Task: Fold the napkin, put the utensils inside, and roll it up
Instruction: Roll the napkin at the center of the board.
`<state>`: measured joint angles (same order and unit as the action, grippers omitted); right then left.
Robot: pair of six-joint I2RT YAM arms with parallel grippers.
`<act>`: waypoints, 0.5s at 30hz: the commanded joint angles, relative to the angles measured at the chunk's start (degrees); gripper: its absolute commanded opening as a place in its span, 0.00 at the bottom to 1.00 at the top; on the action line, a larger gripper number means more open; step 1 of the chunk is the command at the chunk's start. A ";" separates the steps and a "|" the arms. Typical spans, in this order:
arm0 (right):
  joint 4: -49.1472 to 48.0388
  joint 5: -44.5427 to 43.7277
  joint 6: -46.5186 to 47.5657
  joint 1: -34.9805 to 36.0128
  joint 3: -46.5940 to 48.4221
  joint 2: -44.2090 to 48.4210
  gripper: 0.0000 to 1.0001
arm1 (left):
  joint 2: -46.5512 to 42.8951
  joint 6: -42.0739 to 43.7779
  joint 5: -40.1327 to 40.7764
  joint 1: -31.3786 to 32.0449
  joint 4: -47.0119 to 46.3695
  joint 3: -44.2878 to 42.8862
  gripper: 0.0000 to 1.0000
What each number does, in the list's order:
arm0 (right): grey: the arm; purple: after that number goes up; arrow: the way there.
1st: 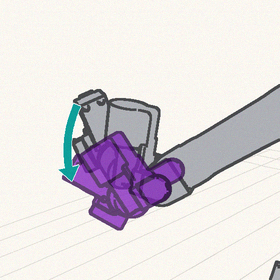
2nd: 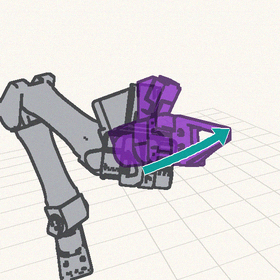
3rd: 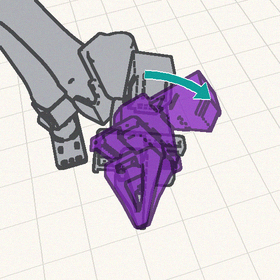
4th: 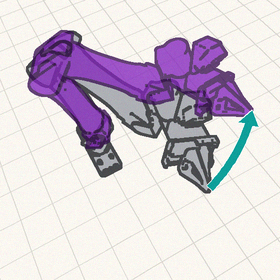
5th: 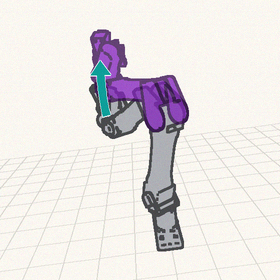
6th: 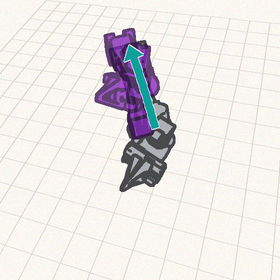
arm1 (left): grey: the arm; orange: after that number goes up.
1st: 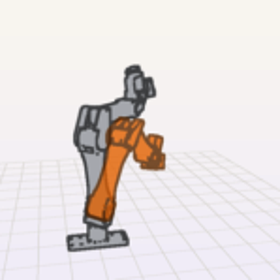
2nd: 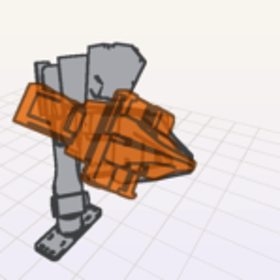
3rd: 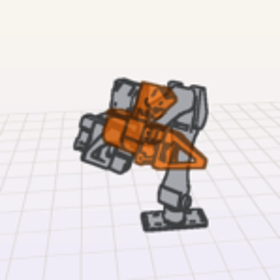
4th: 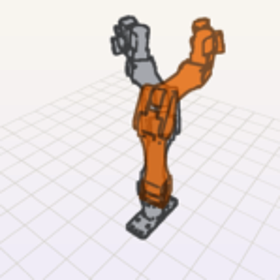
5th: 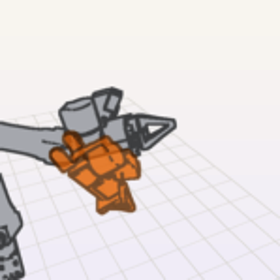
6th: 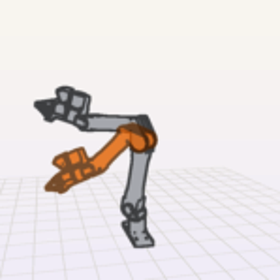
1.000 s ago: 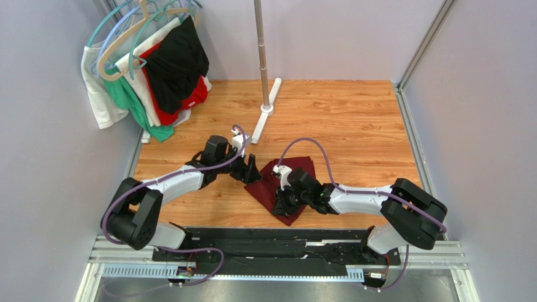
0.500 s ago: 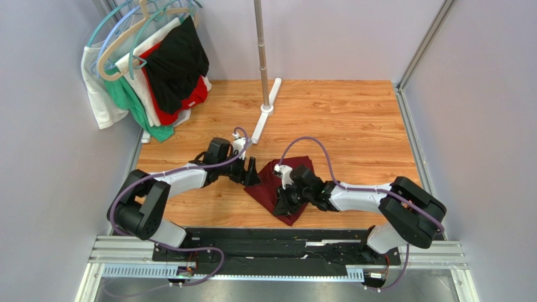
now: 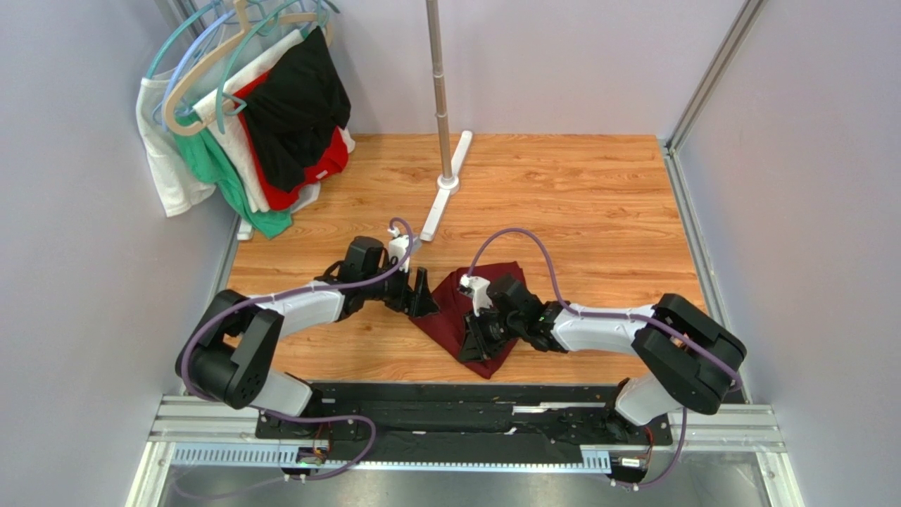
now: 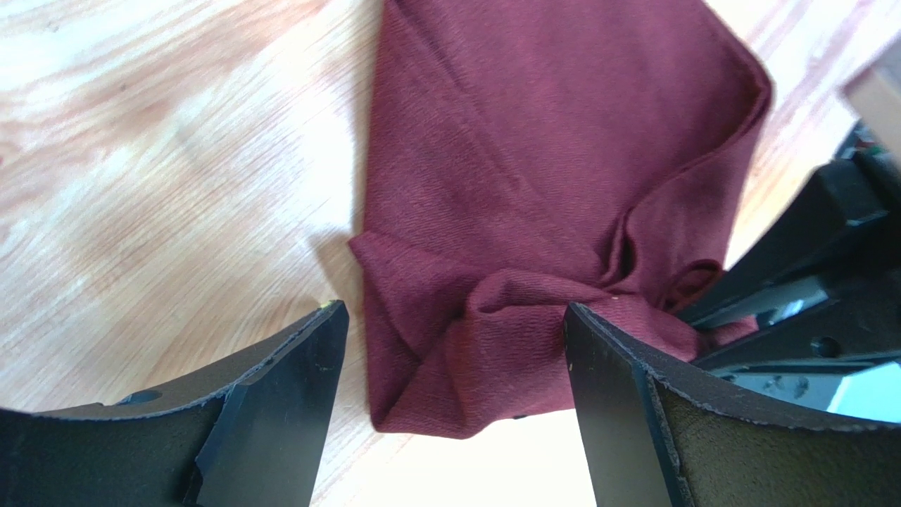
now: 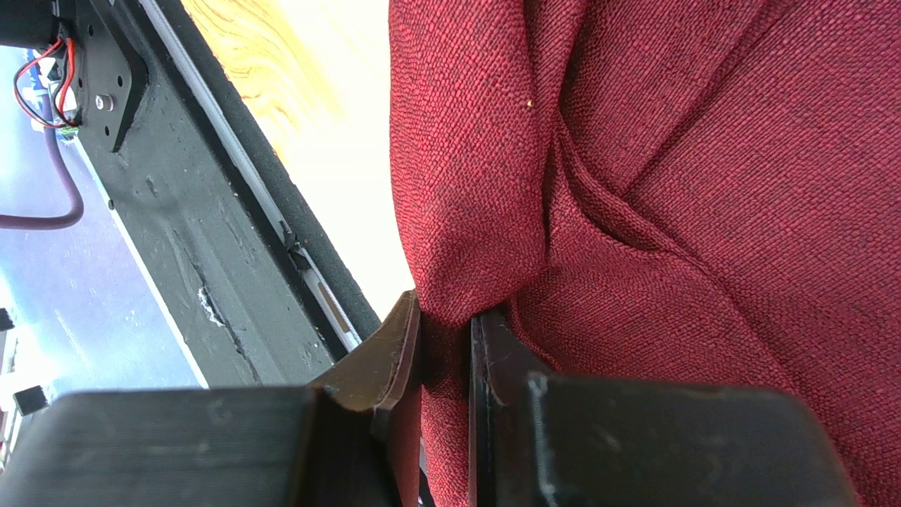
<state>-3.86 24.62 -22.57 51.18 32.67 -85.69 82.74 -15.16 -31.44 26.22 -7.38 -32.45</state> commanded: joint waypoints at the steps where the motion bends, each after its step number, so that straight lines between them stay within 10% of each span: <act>1: 8.16 -2.56 2.44 0.06 -1.73 -2.55 0.00 | 1.02 -0.84 2.70 -0.03 1.75 -1.39 0.84; 8: 7.73 -2.21 2.62 -0.11 -2.08 -2.81 0.00 | 4.01 -0.66 2.35 0.41 2.45 -2.71 0.80; 15: 7.64 -1.95 3.14 -1.08 -1.64 -3.34 0.00 | 7.78 -0.49 -0.20 0.77 2.72 -4.11 0.48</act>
<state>-3.97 25.91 -22.41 50.41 32.75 -86.13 88.44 -16.23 -30.57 26.63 -6.20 -35.40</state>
